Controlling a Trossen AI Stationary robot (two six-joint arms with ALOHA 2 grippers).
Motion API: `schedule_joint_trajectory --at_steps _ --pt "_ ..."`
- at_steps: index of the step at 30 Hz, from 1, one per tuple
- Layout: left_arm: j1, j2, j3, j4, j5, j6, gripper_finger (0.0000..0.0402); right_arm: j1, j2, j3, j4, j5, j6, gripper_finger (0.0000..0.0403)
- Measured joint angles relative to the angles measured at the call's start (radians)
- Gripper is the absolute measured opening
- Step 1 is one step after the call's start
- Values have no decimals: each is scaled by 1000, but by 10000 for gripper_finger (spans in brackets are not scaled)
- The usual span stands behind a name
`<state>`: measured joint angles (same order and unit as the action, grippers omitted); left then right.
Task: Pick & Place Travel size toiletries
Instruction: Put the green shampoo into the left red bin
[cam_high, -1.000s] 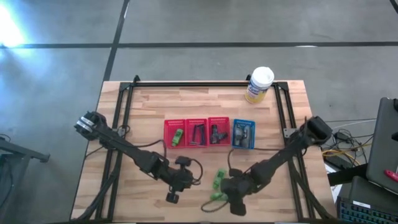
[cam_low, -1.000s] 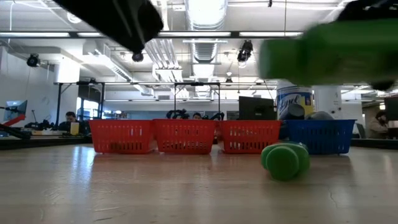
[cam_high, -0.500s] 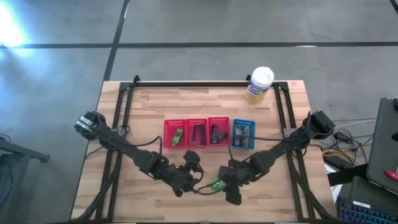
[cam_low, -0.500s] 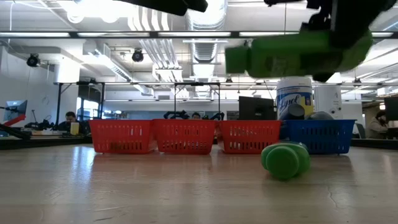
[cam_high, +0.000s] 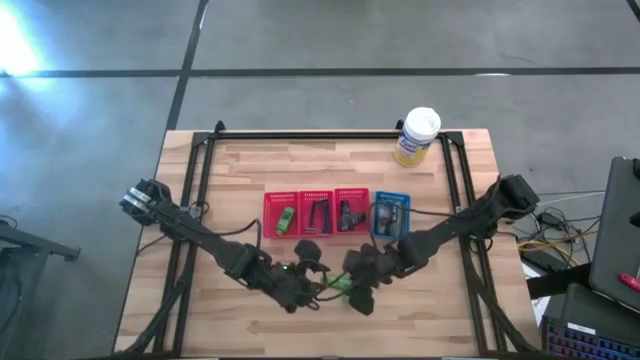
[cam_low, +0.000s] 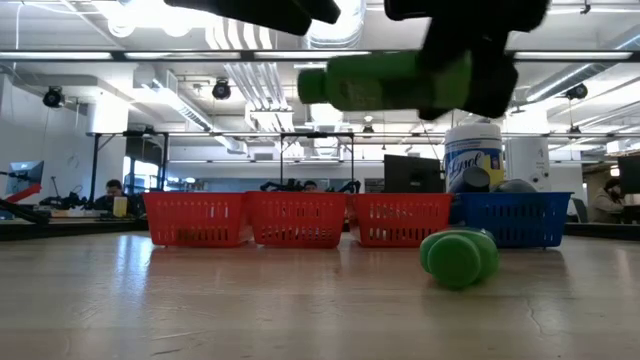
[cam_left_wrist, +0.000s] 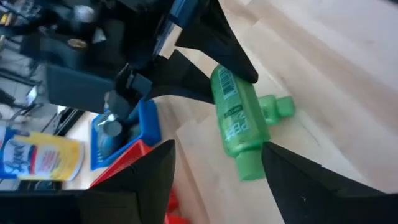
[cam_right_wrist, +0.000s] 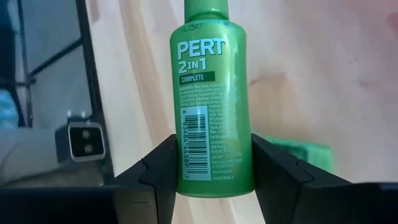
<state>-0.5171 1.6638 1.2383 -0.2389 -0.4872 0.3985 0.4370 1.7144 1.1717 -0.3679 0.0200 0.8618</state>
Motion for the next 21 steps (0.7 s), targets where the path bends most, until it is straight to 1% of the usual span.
schedule_joint_trajectory --at_steps 10,15,21 --pt "4 0 -2 -4 -11 -4 242 -40 -45 -7 8 9 32 162" --pt "22 7 -24 1 -17 -6 242 -39 -53 25 22 9 13 155" --pt "25 9 -48 99 -57 6 240 -41 -53 48 31 3 -3 163"
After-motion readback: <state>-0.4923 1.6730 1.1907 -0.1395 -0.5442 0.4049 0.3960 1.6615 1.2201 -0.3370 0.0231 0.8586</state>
